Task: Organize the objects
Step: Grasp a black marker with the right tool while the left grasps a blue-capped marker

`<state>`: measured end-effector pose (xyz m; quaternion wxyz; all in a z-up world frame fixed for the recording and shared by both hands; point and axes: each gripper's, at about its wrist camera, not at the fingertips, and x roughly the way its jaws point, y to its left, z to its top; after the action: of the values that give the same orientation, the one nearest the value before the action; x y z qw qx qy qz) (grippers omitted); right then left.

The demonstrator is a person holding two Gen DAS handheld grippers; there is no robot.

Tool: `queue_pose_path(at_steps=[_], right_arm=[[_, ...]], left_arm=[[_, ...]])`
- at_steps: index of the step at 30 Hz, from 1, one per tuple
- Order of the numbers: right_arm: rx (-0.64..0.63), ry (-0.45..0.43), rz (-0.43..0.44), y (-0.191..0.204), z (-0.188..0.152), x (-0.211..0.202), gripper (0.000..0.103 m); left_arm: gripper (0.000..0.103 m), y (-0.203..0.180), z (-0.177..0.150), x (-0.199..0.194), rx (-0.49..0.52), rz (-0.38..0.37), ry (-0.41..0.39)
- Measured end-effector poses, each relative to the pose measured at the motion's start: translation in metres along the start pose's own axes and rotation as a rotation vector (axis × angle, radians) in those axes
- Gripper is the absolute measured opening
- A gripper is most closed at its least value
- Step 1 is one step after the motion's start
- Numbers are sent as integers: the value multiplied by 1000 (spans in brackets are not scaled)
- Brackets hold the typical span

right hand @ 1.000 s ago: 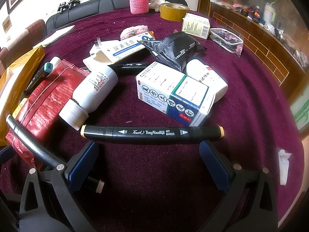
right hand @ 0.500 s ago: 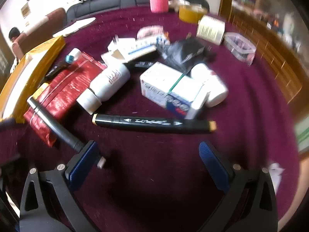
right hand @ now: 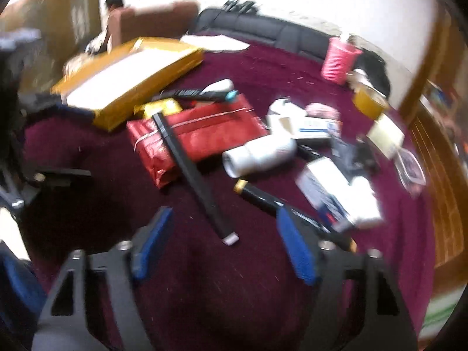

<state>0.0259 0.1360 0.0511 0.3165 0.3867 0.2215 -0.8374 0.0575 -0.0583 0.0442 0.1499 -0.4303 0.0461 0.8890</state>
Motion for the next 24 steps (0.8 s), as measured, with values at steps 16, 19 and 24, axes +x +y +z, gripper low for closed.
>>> queue_pose_path(at_steps=[16, 19, 24], right_arm=[[111, 40, 149, -7, 19, 43, 12], [250, -23, 184, -28, 5, 27, 12], [430, -147, 272, -58, -27, 10, 12]], left_arm=[[101, 21, 1, -2, -89, 0, -5], [101, 24, 9, -2, -104, -25, -12], [101, 20, 36, -8, 26, 50, -54]])
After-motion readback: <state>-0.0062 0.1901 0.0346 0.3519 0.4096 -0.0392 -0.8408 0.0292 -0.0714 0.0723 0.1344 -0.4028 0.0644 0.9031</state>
